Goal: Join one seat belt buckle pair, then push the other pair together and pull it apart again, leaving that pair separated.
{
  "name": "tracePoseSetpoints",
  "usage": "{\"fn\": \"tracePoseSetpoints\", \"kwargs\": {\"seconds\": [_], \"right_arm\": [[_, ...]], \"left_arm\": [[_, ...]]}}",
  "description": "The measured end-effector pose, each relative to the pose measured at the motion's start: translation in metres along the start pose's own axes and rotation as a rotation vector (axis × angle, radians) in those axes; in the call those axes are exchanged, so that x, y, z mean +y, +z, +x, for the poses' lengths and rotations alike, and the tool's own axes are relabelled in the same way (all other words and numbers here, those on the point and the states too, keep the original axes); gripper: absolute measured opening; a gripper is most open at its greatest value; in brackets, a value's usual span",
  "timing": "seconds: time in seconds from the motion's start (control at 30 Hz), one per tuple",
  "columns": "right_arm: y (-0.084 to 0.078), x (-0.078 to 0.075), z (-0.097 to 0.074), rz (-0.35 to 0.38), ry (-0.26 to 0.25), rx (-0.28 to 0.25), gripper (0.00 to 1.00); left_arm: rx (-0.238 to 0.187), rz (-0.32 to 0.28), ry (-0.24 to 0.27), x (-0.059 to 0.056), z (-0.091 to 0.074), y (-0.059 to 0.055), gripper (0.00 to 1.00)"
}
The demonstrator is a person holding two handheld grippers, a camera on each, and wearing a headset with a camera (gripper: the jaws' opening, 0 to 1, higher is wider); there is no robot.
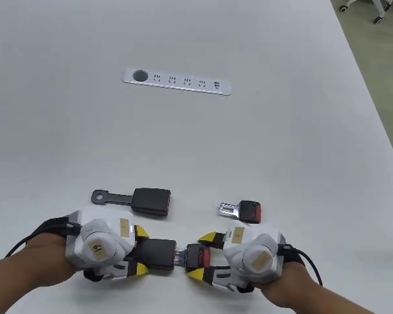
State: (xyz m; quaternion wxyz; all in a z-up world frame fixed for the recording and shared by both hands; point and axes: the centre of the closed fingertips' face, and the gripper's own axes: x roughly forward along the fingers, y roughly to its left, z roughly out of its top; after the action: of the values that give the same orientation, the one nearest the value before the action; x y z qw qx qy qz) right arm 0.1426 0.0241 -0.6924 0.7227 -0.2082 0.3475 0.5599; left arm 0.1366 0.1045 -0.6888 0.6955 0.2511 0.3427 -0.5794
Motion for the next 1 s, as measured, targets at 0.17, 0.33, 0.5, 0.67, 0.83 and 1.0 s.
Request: {"fn": "tracePoseSetpoints", "kwargs": {"seconds": [0.17,0.33,0.5,0.67,0.83,1.0], "right_arm": [[0.002,0.002,0.003,0.006,0.0,-0.003,0.35],[0.005,0.0,0.009,-0.007,-0.003,0.01,0.35],[0.008,0.001,0.008,0.001,-0.003,0.004,0.35],[0.008,0.004,0.008,-0.004,0.0,0.004,0.35],[0.007,0.005,0.007,-0.012,0.003,0.015,0.35],[0.006,0.006,0.005,-0.038,0.023,0.047,0.35]], "left_arm": [[0.007,0.009,-0.006,0.001,0.001,0.0,0.33],[0.011,0.026,-0.033,0.003,0.003,0.001,0.33],[0.019,0.03,-0.029,0.005,0.005,0.003,0.33],[0.014,0.025,-0.027,0.007,0.005,0.003,0.33],[0.013,0.019,-0.024,0.005,0.006,0.005,0.34],[0.011,-0.002,-0.006,0.005,0.006,0.006,0.34]]}}
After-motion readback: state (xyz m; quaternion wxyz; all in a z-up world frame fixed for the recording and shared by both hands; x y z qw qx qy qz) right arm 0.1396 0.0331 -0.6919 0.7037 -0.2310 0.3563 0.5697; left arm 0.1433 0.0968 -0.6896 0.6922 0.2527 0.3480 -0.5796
